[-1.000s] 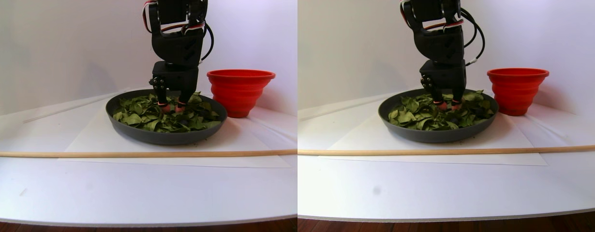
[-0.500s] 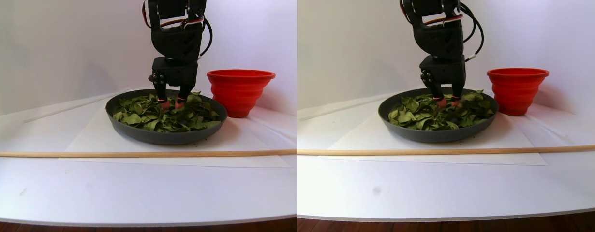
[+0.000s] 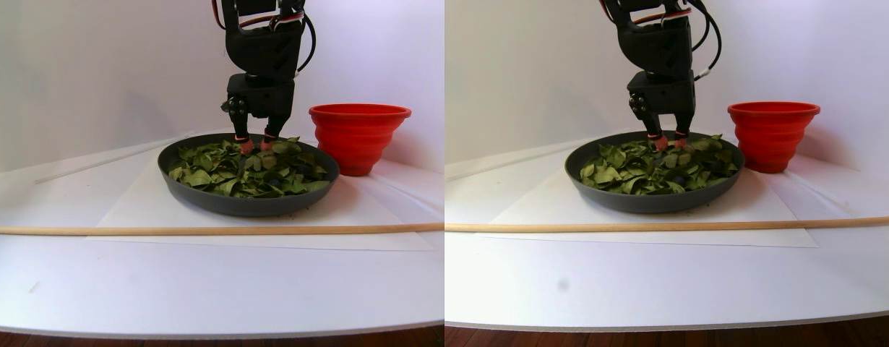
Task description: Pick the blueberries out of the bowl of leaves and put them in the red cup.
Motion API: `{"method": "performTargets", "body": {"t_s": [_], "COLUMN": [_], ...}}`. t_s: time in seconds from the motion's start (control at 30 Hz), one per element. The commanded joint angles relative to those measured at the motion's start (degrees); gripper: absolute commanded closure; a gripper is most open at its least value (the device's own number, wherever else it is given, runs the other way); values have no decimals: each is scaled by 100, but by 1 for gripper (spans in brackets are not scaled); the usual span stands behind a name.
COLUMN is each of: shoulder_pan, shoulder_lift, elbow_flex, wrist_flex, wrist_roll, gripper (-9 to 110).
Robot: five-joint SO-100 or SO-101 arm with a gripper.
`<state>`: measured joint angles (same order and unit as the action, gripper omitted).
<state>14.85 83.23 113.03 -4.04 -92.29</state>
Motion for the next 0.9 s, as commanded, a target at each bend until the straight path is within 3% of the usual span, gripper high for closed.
{"method": "performTargets", "body": {"t_s": [0.0,0.87], "shoulder_pan": [0,264], "shoulder_lift": [721,1635], "elbow_flex": [-132,35], "wrist_flex": [62,642], "wrist_roll": [-35,-264], "gripper": [93,93]}}
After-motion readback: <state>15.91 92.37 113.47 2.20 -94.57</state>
